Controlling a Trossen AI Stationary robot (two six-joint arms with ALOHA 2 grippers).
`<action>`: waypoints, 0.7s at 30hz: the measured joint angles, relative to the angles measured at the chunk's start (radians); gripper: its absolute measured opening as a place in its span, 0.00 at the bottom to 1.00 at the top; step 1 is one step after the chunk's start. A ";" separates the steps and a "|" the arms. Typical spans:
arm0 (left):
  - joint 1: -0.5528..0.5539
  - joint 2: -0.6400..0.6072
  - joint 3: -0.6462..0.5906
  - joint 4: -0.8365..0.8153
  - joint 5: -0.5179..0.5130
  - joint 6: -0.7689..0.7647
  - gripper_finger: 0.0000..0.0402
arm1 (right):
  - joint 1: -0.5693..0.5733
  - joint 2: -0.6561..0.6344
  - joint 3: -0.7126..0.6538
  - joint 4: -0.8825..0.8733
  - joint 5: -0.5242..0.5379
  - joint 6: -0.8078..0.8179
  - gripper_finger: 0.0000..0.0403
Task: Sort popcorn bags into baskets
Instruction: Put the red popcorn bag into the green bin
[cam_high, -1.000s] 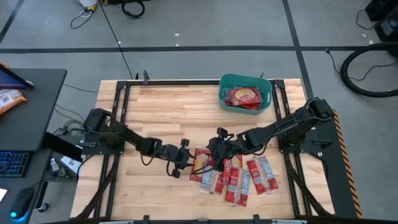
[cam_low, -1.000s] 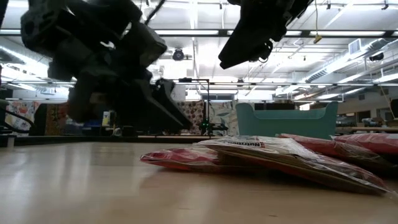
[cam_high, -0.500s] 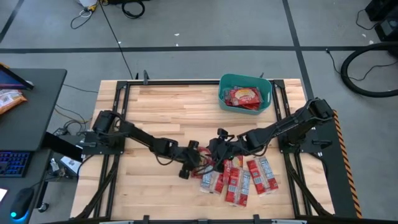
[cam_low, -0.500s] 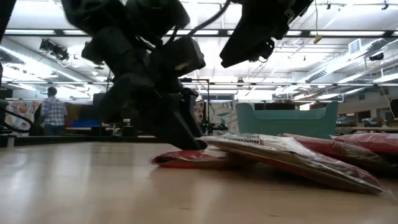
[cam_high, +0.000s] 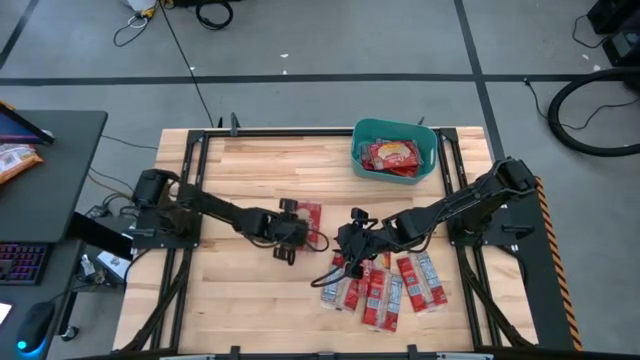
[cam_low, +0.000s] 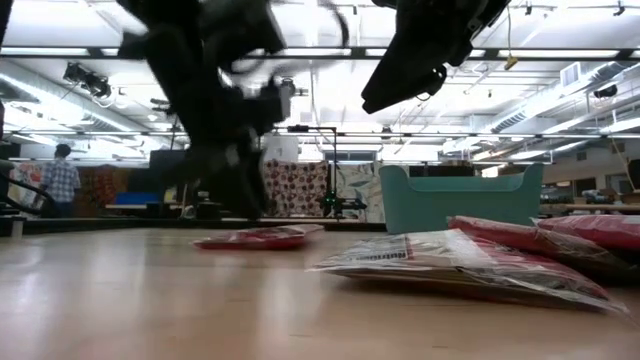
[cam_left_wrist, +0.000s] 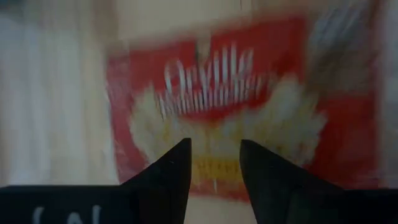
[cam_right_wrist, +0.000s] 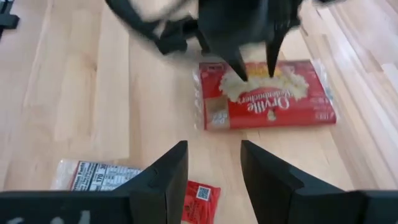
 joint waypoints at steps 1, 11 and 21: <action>-0.008 -0.023 0.003 -0.004 0.007 0.007 0.35 | 0.000 0.000 0.000 -0.002 0.000 -0.003 0.38; -0.193 -0.056 -0.059 -0.010 0.047 -0.023 0.35 | 0.000 0.000 0.000 -0.023 0.022 -0.018 0.38; -0.276 -0.056 -0.144 0.139 -0.126 -0.143 0.48 | -0.001 0.000 0.000 0.003 0.067 -0.054 0.38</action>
